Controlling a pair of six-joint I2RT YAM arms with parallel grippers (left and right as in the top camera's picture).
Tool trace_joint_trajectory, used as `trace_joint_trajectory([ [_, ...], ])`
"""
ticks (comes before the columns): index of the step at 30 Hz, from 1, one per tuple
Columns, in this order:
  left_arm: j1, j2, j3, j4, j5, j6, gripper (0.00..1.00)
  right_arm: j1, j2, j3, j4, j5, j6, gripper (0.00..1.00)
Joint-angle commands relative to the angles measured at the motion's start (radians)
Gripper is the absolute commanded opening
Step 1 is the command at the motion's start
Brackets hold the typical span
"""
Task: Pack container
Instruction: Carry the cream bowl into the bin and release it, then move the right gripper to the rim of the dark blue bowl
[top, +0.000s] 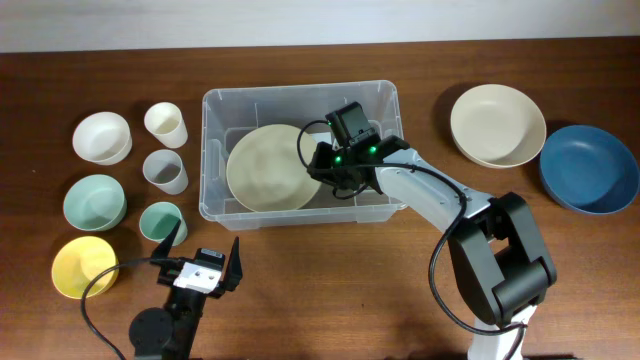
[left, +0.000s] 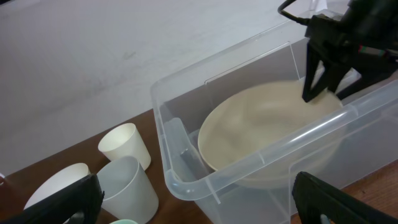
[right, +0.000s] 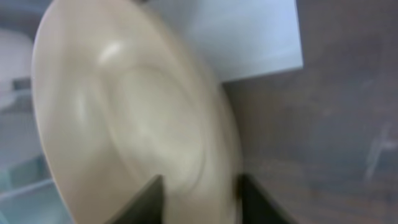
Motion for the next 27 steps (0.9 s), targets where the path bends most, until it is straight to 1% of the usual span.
trace_joint_trajectory([
  [1, 0.004, -0.006, -0.005, 0.000, 0.005, 0.009, 0.99, 0.009, 0.005, 0.015, 0.002, -0.019, -0.007, 0.47],
  [4, 0.004, -0.006, -0.005, 0.000, 0.005, 0.009, 0.99, 0.009, 0.005, 0.015, -0.002, -0.019, -0.008, 0.60],
  [7, 0.004, -0.006, -0.005, 0.000, 0.005, 0.009, 0.99, 0.009, 0.005, 0.015, -0.003, -0.017, -0.029, 0.66],
  [10, 0.004, -0.006, -0.005, 0.000, 0.005, 0.009, 0.99, 0.005, 0.005, 0.017, -0.004, -0.007, -0.048, 0.67],
  [13, 0.004, -0.006, -0.005, 0.000, 0.005, 0.009, 0.99, -0.008, -0.002, 0.033, -0.011, -0.008, -0.102, 0.67],
  [17, 0.004, -0.006, -0.005, 0.000, 0.005, 0.009, 0.99, -0.045, -0.035, 0.121, -0.092, -0.008, -0.196, 0.68],
  [20, 0.004, -0.006, -0.005, 0.000, 0.005, 0.009, 0.99, -0.098, -0.069, 0.272, -0.223, -0.008, -0.300, 0.78],
  [21, 0.004, -0.006, -0.005, 0.000, 0.005, 0.009, 0.99, -0.124, -0.077, 0.347, -0.294, -0.007, -0.329, 0.81],
  [22, 0.004, -0.006, -0.005, 0.000, 0.005, 0.009, 0.99, -0.175, -0.080, 0.471, -0.418, 0.012, -0.342, 0.89],
  [24, 0.004, -0.006, -0.005, 0.000, 0.005, 0.009, 0.99, -0.244, -0.080, 0.603, -0.561, 0.060, -0.341, 0.99],
  [27, 0.004, -0.006, -0.005, 0.000, 0.005, 0.009, 0.99, -0.381, -0.080, 0.768, -0.727, 0.095, -0.341, 0.99],
])
